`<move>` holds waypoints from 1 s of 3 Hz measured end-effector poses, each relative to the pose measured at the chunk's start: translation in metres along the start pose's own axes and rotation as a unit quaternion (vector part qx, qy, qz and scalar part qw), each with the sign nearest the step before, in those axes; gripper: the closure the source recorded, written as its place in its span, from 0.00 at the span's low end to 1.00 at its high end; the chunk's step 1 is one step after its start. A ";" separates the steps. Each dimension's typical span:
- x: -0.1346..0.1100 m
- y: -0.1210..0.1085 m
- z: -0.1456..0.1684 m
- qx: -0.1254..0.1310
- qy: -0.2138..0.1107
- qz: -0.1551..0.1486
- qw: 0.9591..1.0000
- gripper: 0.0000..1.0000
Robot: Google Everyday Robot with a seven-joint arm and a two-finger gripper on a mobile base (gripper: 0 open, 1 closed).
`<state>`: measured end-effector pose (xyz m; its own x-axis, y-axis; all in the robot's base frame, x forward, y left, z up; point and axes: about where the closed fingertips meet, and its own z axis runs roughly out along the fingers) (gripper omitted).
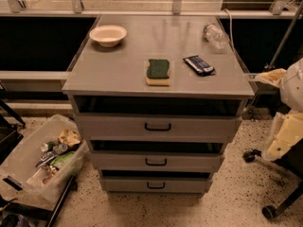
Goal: Open middle drawer
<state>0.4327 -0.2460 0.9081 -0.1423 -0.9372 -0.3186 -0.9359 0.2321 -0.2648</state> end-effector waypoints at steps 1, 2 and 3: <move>0.009 0.010 0.034 -0.008 -0.045 0.011 0.999 0.00; 0.033 0.059 0.138 -0.050 -0.151 0.049 0.986 0.00; 0.051 0.086 0.179 -0.055 -0.196 0.087 0.975 0.00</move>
Offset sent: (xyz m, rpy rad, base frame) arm -0.0368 0.0350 -0.3953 1.0787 0.1806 0.0290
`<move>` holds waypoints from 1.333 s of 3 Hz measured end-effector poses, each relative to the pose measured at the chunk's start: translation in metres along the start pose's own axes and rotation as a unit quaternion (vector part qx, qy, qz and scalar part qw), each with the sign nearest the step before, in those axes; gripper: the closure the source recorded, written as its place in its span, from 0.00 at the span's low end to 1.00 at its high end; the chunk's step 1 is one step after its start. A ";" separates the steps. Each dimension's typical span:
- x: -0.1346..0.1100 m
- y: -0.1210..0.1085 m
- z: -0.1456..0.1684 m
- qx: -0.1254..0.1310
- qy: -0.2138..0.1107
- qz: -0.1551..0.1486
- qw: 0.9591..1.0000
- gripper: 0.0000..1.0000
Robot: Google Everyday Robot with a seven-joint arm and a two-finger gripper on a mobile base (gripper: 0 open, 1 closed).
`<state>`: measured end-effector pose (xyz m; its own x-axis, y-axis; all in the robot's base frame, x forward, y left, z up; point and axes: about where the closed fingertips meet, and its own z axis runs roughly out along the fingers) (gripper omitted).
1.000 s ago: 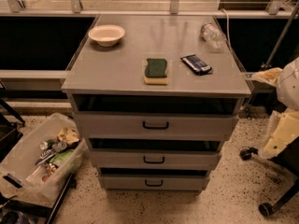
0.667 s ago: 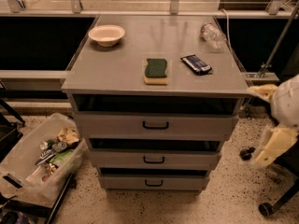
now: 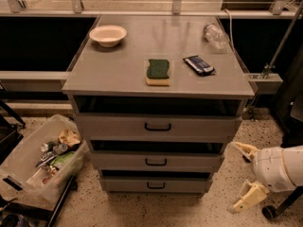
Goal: Open middle drawer
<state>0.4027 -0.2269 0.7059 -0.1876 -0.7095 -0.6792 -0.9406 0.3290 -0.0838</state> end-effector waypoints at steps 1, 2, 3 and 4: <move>0.000 0.000 0.000 0.000 0.000 0.000 1.000 0.00; 0.027 -0.007 0.040 -0.041 0.002 0.025 0.999 0.00; 0.060 -0.015 0.088 -0.092 0.005 0.055 0.994 0.00; 0.088 -0.022 0.128 -0.135 0.006 0.081 0.987 0.00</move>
Offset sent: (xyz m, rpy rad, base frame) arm 0.0470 0.0083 -0.1691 0.0941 0.3351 0.0662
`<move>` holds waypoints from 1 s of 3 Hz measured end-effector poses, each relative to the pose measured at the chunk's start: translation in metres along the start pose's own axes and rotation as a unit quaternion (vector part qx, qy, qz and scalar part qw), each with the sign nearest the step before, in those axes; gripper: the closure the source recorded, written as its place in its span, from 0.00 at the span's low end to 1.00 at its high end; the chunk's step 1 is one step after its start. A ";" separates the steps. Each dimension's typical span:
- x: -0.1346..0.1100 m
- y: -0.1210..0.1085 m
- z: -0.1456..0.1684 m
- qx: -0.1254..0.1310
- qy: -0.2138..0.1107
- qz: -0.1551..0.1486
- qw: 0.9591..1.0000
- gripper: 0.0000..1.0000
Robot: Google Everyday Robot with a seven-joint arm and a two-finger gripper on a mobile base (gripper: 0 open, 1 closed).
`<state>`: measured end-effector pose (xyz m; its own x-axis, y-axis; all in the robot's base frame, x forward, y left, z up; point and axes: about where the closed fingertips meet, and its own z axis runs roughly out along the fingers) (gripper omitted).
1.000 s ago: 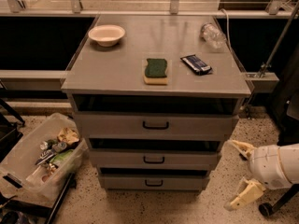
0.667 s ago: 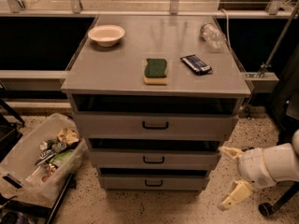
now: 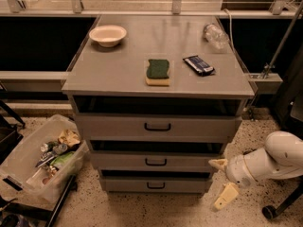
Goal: Open middle drawer
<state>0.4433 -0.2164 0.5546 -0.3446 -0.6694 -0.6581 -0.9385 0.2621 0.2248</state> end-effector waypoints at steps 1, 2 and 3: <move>0.000 0.000 0.001 -0.001 0.000 0.000 1.000 0.00; -0.003 -0.008 0.018 0.008 0.014 -0.003 1.000 0.00; -0.031 -0.033 0.033 0.051 0.003 -0.011 0.999 0.00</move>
Offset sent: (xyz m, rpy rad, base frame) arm 0.0243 0.0291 -0.0301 -0.0909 -0.0235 -0.0061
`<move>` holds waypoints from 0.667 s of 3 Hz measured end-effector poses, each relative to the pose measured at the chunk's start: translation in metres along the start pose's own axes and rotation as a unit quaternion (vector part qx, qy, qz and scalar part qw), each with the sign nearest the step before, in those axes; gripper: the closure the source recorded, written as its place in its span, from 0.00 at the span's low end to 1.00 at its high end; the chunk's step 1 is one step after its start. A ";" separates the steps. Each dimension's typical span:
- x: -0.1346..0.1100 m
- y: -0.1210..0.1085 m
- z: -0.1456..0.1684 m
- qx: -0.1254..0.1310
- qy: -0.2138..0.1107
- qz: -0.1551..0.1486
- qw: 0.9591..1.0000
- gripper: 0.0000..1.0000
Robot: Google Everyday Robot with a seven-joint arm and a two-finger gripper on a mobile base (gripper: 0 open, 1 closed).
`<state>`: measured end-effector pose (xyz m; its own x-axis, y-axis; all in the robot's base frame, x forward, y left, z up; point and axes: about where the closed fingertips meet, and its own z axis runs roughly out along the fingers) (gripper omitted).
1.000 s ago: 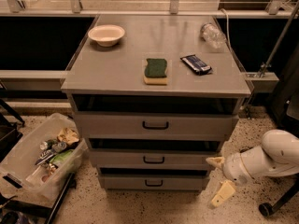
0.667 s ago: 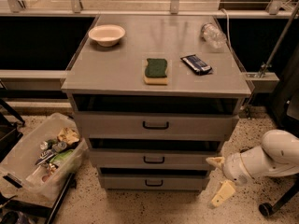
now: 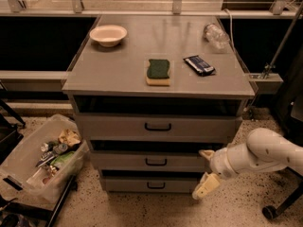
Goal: Open middle drawer
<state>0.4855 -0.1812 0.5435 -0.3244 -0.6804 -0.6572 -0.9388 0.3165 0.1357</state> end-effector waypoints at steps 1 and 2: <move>-0.001 -0.020 0.001 0.039 -0.002 -0.001 0.999 0.00; -0.001 -0.020 0.001 0.039 -0.002 -0.001 0.999 0.00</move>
Offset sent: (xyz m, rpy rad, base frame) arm 0.0194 -0.0050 -0.0023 -0.0209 -0.0546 -0.0503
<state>0.5049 -0.1862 0.5411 -0.3226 -0.6779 -0.6606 -0.9275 0.3658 0.0775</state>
